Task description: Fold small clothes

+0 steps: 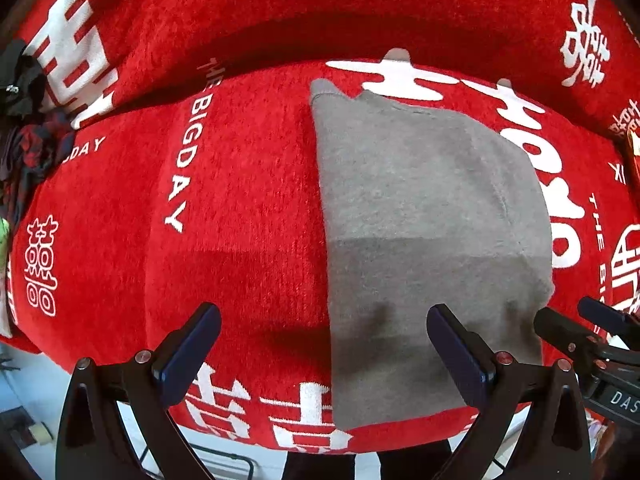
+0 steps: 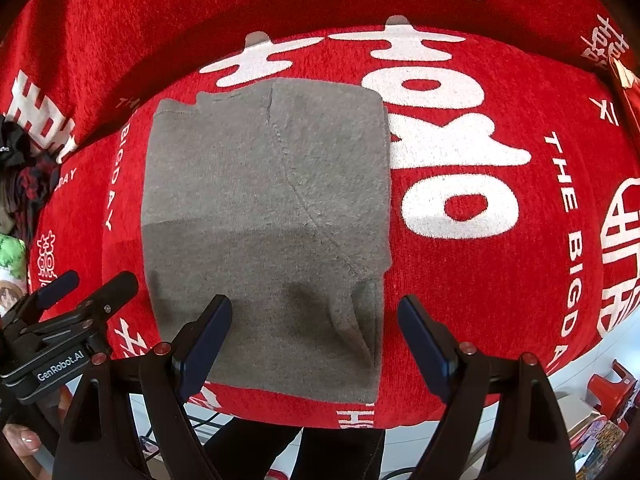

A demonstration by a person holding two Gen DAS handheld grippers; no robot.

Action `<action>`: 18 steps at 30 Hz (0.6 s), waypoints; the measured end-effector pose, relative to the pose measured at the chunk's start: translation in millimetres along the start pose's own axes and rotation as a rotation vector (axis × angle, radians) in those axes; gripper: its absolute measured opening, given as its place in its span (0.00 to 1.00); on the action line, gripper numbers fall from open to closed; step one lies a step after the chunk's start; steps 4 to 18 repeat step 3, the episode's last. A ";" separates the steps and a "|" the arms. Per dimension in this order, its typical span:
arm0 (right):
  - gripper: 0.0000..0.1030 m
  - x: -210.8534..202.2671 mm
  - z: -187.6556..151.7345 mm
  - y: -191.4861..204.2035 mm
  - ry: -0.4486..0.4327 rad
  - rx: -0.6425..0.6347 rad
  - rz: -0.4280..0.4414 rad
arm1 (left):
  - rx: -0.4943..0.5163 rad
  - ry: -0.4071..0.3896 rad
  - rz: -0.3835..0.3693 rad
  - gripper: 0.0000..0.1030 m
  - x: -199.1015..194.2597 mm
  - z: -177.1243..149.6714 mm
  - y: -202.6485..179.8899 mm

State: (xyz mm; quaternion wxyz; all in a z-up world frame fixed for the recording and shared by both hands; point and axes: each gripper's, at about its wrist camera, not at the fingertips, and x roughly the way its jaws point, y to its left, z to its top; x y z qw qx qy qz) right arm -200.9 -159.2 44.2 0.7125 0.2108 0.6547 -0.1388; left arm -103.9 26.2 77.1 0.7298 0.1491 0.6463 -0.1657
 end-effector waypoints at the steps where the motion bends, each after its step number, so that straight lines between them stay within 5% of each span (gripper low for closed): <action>1: 0.84 0.0 0.5 -0.2 -0.001 -0.001 -0.001 | 0.004 -0.002 0.002 1.00 -0.5 0.3 -0.8; 18: 0.84 0.0 1.3 -0.8 -0.001 -0.001 -0.003 | 0.007 -0.006 0.007 1.00 -0.9 0.5 -1.6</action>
